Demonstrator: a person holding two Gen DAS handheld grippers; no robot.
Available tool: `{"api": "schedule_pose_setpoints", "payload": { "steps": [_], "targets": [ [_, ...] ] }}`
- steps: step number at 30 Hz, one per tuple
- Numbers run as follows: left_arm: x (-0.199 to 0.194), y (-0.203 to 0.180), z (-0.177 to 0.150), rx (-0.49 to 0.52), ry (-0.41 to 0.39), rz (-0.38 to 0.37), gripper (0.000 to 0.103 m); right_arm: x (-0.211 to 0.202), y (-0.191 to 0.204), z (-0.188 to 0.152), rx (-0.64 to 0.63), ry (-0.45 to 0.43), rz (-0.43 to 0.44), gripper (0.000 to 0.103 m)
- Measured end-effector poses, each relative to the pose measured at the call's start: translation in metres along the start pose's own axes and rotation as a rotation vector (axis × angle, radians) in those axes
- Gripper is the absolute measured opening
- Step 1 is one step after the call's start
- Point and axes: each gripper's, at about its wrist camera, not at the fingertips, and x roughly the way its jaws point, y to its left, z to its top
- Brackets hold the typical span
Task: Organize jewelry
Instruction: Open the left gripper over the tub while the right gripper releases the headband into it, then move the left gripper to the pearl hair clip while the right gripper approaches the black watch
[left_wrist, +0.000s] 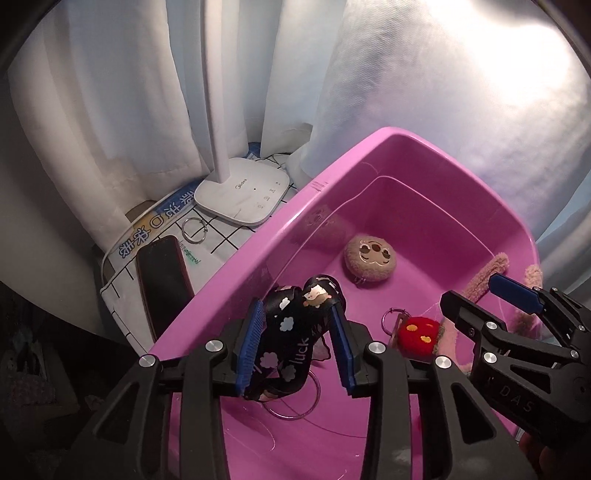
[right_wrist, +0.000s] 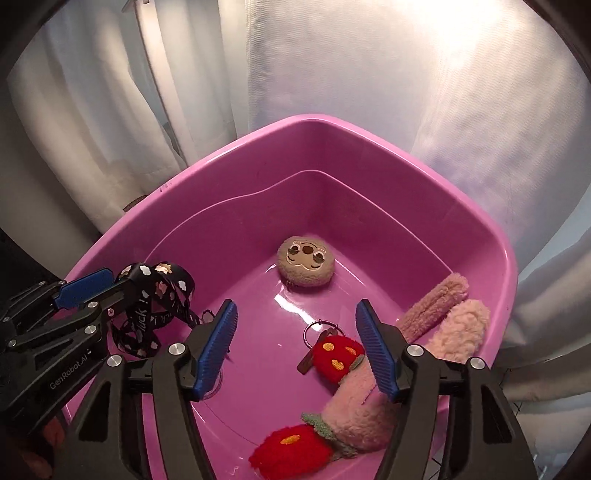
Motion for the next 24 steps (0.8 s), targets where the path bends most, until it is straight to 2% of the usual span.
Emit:
{"api": "schedule_pose_setpoints", "payload": {
  "steps": [2, 4, 5, 7, 9, 17, 20, 24],
  "targets": [
    [-0.003, 0.001, 0.0, -0.001, -0.008, -0.016, 0.05, -0.003, -0.001, 0.001, 0.006, -0.006, 0.007, 0.065],
    [-0.005, -0.002, 0.001, 0.007, -0.01, -0.027, 0.058, -0.006, -0.004, 0.001, 0.021, -0.012, 0.014, 0.065],
    [-0.007, -0.003, 0.001, 0.01, -0.014, -0.039, 0.067, -0.009, -0.006, 0.001, 0.031, -0.019, 0.02, 0.065],
    [-0.014, -0.004, 0.001, 0.003, -0.036, -0.058, 0.076, -0.017, -0.009, 0.0, 0.049, -0.048, 0.022, 0.065],
    [-0.023, -0.004, 0.003, -0.004, -0.07, -0.077, 0.091, -0.031, -0.017, -0.002, 0.074, -0.081, 0.042, 0.065],
    [-0.061, -0.008, 0.009, -0.012, -0.162, -0.107, 0.094, -0.101, -0.056, -0.024, 0.17, -0.218, 0.021, 0.065],
    [-0.073, -0.022, 0.006, 0.007, -0.179, -0.127, 0.094, -0.134, -0.073, -0.048, 0.204, -0.265, -0.004, 0.065],
    [-0.091, -0.061, -0.004, 0.065, -0.191, -0.204, 0.094, -0.175, -0.11, -0.093, 0.282, -0.305, -0.07, 0.066]
  ]
}}
